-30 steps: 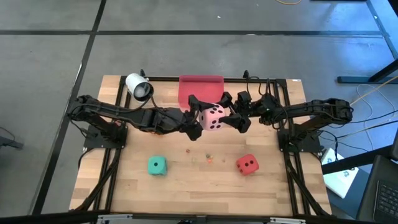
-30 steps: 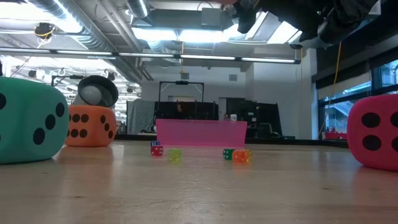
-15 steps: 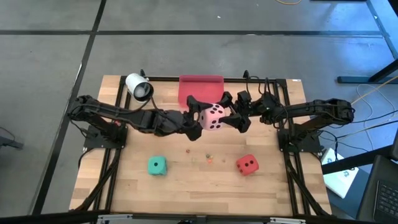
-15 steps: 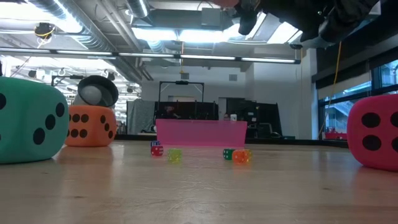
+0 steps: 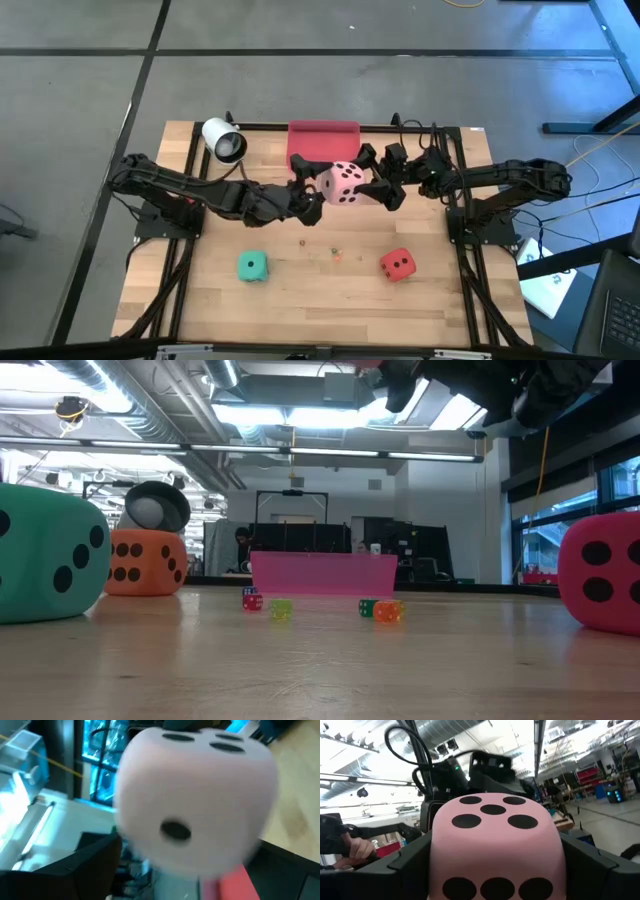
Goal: Pick & Place Dice
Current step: Put the big pink dice into the pink bin
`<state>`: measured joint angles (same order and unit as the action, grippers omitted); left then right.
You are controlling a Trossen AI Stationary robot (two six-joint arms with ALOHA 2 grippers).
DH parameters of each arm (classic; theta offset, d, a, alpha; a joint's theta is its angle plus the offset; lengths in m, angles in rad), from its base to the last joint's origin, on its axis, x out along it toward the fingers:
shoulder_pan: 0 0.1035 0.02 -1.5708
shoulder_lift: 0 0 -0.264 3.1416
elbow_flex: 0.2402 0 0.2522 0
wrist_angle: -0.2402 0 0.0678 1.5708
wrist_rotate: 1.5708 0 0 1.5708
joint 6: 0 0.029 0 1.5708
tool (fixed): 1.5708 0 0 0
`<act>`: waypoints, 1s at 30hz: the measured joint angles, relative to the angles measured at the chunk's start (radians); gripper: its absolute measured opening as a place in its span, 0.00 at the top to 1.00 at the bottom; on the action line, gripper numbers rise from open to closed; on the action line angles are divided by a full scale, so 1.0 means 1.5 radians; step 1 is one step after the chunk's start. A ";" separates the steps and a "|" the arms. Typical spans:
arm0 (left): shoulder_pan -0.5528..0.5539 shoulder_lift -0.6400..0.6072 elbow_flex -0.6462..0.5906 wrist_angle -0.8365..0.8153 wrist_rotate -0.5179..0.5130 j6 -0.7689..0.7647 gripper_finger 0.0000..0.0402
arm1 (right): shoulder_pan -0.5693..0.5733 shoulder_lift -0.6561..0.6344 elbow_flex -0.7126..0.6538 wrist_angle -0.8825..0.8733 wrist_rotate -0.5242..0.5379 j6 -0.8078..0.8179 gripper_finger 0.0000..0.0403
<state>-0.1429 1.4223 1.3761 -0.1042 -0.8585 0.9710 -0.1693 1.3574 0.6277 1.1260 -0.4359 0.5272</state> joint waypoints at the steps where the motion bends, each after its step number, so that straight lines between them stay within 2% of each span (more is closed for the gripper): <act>1: -0.005 -0.018 0.000 -0.007 -0.015 0.006 0.07 | -0.002 0.000 0.000 0.003 -0.002 0.004 0.18; 4: -0.020 -0.091 0.008 0.002 -0.073 0.017 0.07 | -0.007 0.000 -0.006 -0.007 -0.023 0.010 0.18; 6: -0.025 -0.100 0.013 0.012 -0.110 0.009 0.07 | -0.009 0.006 -0.008 -0.036 -0.034 0.009 0.19; 9: -0.026 -0.107 0.012 -0.009 -0.141 -0.011 0.07 | -0.017 -0.003 -0.001 -0.001 -0.019 0.000 0.19; 12: -0.028 -0.121 0.005 -0.066 -0.114 -0.069 0.07 | -0.026 0.002 -0.004 -0.045 0.011 -0.016 0.19; 15: -0.032 -0.137 0.005 -0.127 -0.038 -0.154 0.07 | -0.043 0.000 0.010 -0.100 0.042 -0.046 0.19; 16: -0.032 -0.137 -0.002 -0.176 -0.019 -0.183 0.07 | -0.048 0.000 0.021 -0.137 0.054 -0.057 0.19; 18: -0.034 -0.147 0.003 -0.198 0.015 -0.242 0.07 | -0.057 0.001 0.051 -0.228 0.083 -0.087 0.19; 23: -0.025 -0.162 0.006 -0.269 0.034 -0.327 0.07 | -0.058 0.001 0.131 -0.375 0.129 -0.162 0.19; 30: -0.023 -0.159 0.001 -0.338 0.092 -0.383 0.07 | -0.081 0.002 0.217 -0.547 0.162 -0.216 0.19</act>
<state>-0.1779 1.1838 1.3777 -0.6107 -0.7201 0.3960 -0.2910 1.3605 0.9527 0.3059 -0.1936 0.2032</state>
